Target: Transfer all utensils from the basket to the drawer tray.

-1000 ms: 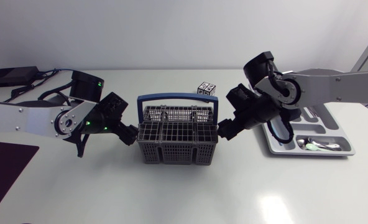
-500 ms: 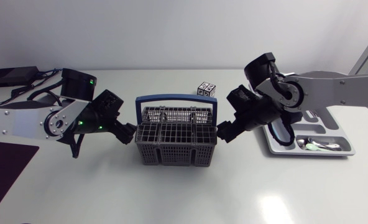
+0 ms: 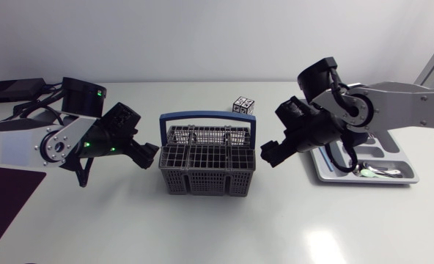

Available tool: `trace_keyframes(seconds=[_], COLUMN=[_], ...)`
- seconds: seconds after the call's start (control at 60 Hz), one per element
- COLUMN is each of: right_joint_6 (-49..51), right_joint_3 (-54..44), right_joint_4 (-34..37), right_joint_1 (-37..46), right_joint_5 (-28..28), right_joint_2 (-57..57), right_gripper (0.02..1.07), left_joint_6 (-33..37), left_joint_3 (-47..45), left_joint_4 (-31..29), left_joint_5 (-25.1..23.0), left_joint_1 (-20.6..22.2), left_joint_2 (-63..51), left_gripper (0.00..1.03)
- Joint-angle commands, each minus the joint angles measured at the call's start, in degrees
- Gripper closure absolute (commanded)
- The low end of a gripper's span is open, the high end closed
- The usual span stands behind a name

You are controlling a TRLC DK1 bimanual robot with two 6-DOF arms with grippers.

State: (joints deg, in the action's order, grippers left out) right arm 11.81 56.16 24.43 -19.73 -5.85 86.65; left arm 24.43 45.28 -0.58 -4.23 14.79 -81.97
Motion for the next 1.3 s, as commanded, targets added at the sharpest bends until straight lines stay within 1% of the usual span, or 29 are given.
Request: trace_keyframes(seconds=[0.0,0.133,0.25,0.333,0.4,0.55,0.7,0.8,0.883,0.933,1.033,1.167,1.283], right_joint_6=[0.1,1.5,4.2,3.9,4.0,3.0,3.0,2.9,1.9,1.6,1.6,3.0,4.4], right_joint_3=[-2.0,-3.5,-4.6,-5.4,-6.2,-8.5,-11.5,-12.0,-13.5,-14.5,-16.6,-19.9,-24.2], right_joint_4=[1.3,1.9,2.3,2.3,2.3,1.5,-0.3,0.1,-0.3,-0.8,-2.0,-3.1,-6.2], right_joint_1=[1.2,3.5,4.5,6.5,7.9,10.4,11.0,10.0,9.1,8.7,8.7,9.1,9.6], right_joint_5=[1.2,1.8,2.3,2.9,2.8,2.5,0.9,0.9,0.9,1.1,1.7,2.2,3.6], right_joint_2=[-1.8,-4.6,-7.2,-9.8,-12.4,-17.7,-24.2,-26.9,-31.3,-33.7,-37.0,-40.4,-47.1], right_gripper=[0.07,0.07,0.07,0.07,0.07,0.07,0.07,0.07,0.07,0.07,0.07,0.07,0.07], left_joint_6=[-0.2,0.0,-0.9,-1.0,-2.5,-1.1,-2.3,-3.1,-7.0,-11.1,-13.0,-14.6,-16.0], left_joint_3=[-2.5,-3.1,-3.4,-3.7,-4.1,-5.0,-7.5,-9.0,-10.6,-12.8,-16.7,-20.8,-24.2], left_joint_4=[-1.2,-3.3,-6.9,-9.4,-11.0,-14.1,-14.4,-14.7,-15.2,-15.2,-15.1,-12.8,-10.9], left_joint_5=[-0.4,-0.4,-0.4,-0.4,-0.4,-0.3,-0.9,-1.3,-2.5,-2.5,-2.5,-1.5,-0.7], left_joint_1=[-1.4,-4.4,-7.3,-9.0,-9.4,-12.4,-12.9,-12.8,-12.8,-12.6,-12.2,-12.6,-12.9], left_joint_2=[2.0,5.3,11.2,16.2,19.8,27.7,33.5,36.9,42.1,46.8,53.8,57.8,61.3], left_gripper=[0.05,0.05,0.05,0.05,0.05,0.05,0.05,0.05,0.05,0.05,0.05,0.05,0.05])
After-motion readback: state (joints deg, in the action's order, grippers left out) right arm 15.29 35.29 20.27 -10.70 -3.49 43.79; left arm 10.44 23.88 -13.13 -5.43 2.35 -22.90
